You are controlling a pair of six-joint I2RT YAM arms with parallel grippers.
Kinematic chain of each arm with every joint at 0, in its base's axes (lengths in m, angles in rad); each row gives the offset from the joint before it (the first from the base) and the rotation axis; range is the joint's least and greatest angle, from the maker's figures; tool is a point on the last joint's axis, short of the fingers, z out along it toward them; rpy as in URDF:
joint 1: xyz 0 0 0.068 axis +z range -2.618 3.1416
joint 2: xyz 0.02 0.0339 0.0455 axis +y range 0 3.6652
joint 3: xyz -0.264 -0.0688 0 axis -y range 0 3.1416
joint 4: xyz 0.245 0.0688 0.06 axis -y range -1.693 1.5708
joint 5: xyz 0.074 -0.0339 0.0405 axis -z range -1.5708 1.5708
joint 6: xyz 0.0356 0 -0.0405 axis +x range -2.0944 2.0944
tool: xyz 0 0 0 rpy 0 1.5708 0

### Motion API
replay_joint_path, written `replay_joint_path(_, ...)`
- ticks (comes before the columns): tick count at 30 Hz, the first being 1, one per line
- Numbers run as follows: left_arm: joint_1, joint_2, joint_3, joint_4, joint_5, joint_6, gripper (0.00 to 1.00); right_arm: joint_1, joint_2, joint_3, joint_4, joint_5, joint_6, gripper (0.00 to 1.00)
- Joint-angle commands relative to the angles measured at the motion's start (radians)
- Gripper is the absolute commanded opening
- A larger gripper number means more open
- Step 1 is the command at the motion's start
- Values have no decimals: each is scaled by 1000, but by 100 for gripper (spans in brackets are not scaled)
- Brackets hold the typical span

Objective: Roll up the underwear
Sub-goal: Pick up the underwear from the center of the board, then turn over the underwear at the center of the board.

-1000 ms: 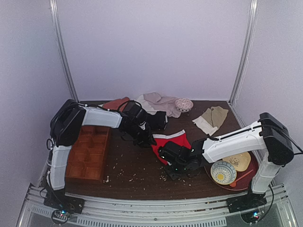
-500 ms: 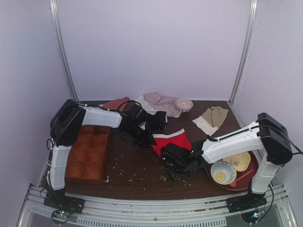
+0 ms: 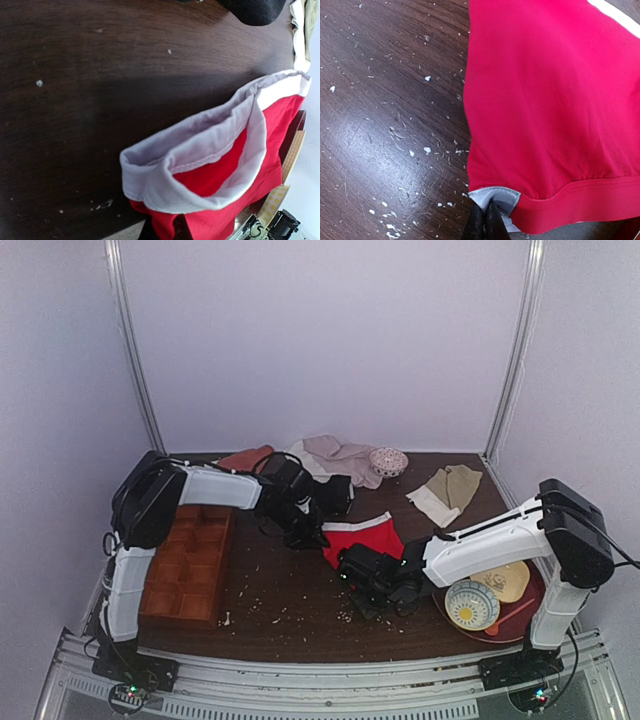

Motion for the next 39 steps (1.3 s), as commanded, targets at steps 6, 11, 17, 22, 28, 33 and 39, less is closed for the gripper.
replay_joint_path(6,15,-91,-26,-36,-38,12,0,-8,-119,60,-145,-118,-20,0)
replay_joint_path(11,25,-229,-130,-33,-70,-11,0,8,-163,133,-200,-218,-11,0)
replay_joint_path(17,25,-429,-277,-81,-125,-56,0,77,-174,224,-242,-293,13,0)
replay_joint_path(22,24,-647,-377,-219,-239,-82,0,158,-161,296,-230,-312,44,0)
replay_joint_path(28,24,-935,-471,-382,-351,-146,0,256,-95,427,-233,-316,48,0)
replay_joint_path(33,12,-1040,-460,-500,-385,-180,0,280,-99,423,-162,-356,90,0)
replay_joint_path(39,-8,-915,-414,-513,-404,-167,0,259,-104,299,-46,-377,144,0)
